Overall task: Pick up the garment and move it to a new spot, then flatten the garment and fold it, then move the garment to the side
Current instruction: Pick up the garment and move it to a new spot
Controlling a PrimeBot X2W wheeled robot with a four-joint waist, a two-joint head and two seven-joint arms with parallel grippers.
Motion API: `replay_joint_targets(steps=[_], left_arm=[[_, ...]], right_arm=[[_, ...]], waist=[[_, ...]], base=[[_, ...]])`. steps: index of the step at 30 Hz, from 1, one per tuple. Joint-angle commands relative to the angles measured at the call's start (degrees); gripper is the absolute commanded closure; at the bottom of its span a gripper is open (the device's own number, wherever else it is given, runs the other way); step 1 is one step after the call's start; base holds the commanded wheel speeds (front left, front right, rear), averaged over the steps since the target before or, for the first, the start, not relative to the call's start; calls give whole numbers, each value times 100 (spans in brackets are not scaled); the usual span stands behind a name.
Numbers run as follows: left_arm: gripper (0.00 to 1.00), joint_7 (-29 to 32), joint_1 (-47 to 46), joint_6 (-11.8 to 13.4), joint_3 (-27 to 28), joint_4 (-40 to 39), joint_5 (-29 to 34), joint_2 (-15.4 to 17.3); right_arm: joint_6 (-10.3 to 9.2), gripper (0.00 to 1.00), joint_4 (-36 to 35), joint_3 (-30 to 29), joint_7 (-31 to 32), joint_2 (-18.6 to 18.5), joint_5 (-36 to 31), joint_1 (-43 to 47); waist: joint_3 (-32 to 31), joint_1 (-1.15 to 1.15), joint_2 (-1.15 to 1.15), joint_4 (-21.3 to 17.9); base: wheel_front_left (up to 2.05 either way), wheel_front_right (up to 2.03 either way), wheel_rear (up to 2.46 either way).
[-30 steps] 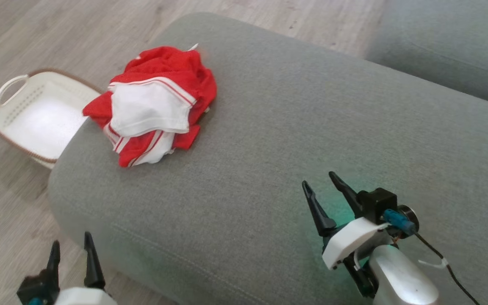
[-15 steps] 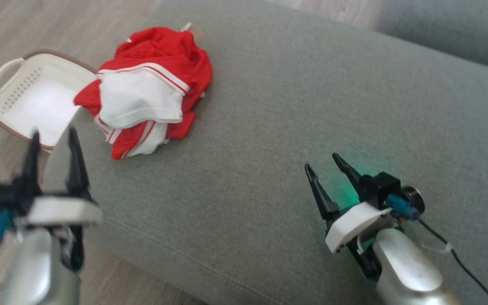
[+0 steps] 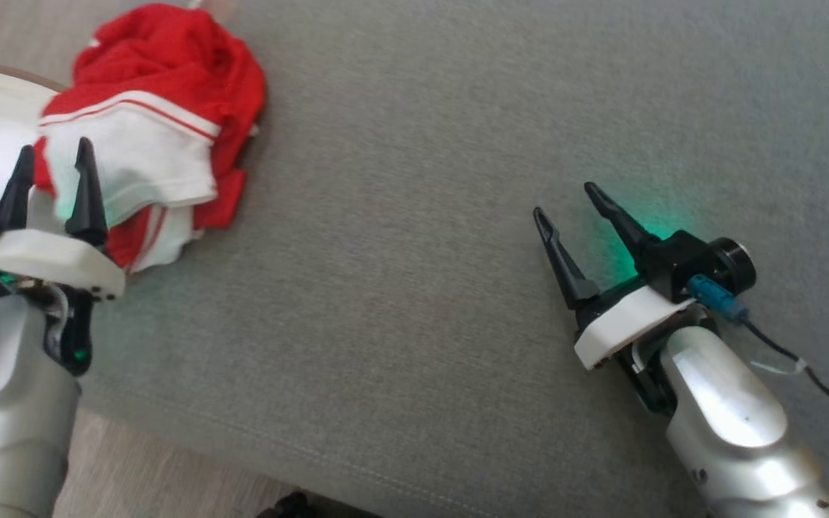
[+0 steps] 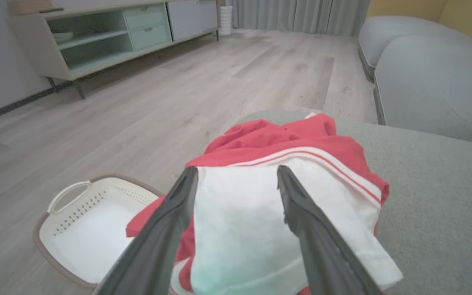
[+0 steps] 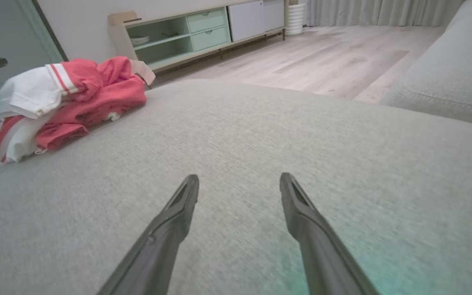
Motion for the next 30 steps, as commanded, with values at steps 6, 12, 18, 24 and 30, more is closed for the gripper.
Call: replay_joint_targets(steps=[6,12,18,24,30], left_arm=[[0,252,-516,10,-32,626,-568,470],[53,264,-767,10,-119,1264,-745,430],[100,-253,-1103,94,-204,1465,-469,558],[100,-351,-1415,194,-130,193,239,886],[100,-353,-1523,91,-233,-853,635,896]], right_arm=[[-4,0,-312,98,-62,-95,-53,-198],[-4,0,-338,56,-62,-131,-34,-273],[-4,0,-309,-11,-62,-48,25,-232],[-4,0,-257,-146,-62,186,163,-19],[-4,0,-300,-230,-62,396,298,133]], waist=[[406,-1,0,-359],[547,-1,0,-460],[411,-1,0,-510],[-48,-1,0,-642],[-473,-1,0,-1053]], base=[[0,0,0],[0,0,0],[0,0,0],[0,0,0],[0,0,0]])
